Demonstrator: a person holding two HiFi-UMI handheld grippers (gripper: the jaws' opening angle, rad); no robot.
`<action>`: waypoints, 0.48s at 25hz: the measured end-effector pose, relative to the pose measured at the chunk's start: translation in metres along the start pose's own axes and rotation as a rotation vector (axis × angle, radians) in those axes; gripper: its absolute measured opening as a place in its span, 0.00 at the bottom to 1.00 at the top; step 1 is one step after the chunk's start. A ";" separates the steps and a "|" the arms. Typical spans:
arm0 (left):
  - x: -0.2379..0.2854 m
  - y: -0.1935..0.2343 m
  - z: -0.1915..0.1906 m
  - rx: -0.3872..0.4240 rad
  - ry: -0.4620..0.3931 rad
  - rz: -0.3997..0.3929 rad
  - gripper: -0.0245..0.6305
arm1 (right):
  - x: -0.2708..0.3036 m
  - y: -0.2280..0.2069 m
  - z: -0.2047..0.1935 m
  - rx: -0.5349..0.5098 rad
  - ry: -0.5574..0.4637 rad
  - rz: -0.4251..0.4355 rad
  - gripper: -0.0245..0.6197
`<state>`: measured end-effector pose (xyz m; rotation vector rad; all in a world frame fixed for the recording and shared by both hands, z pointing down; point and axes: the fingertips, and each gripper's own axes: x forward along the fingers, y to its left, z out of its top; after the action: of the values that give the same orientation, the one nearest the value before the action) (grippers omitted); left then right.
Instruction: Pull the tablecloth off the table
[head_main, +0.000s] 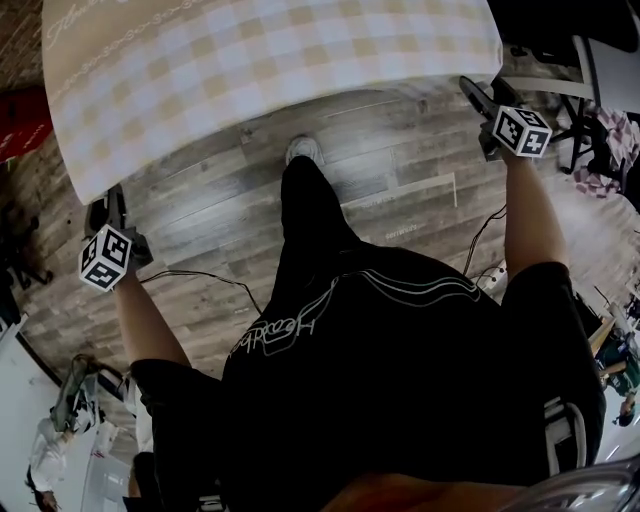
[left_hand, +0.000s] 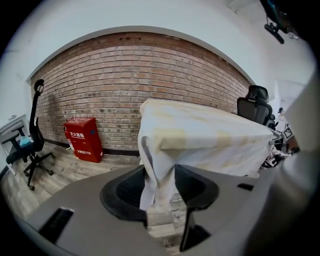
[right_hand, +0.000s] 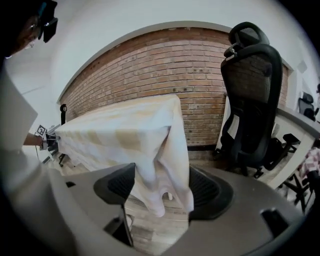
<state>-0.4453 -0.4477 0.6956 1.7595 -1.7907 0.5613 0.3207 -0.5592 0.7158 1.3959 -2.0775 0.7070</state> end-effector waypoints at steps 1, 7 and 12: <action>0.000 -0.001 0.000 -0.010 -0.006 0.002 0.32 | 0.001 0.005 0.001 0.010 -0.007 0.021 0.55; -0.001 -0.005 -0.002 -0.046 -0.021 0.015 0.19 | 0.004 0.023 0.006 0.056 -0.066 0.080 0.27; -0.003 -0.009 0.001 -0.064 -0.019 0.003 0.09 | -0.001 0.029 0.012 0.116 -0.119 0.094 0.08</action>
<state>-0.4363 -0.4471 0.6921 1.7248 -1.8042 0.4842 0.2922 -0.5572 0.7029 1.4421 -2.2384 0.8125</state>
